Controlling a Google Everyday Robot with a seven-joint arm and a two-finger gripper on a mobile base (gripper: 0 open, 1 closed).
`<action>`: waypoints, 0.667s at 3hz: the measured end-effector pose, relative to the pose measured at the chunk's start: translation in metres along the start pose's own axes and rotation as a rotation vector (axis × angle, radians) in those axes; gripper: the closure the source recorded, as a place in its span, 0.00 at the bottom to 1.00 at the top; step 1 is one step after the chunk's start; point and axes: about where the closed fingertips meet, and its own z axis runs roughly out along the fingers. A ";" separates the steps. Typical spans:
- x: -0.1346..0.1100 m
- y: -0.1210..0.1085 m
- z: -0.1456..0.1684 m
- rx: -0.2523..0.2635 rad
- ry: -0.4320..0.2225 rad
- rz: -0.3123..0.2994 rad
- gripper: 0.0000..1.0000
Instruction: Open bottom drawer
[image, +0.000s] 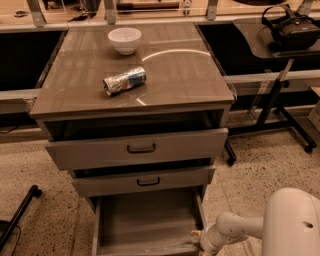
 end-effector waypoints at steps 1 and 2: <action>0.003 0.000 -0.007 0.009 -0.011 0.012 0.00; 0.007 -0.002 -0.036 0.045 -0.010 0.024 0.00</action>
Offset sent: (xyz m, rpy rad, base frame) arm 0.0159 -0.0497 0.0640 0.0015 -0.0727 -0.0808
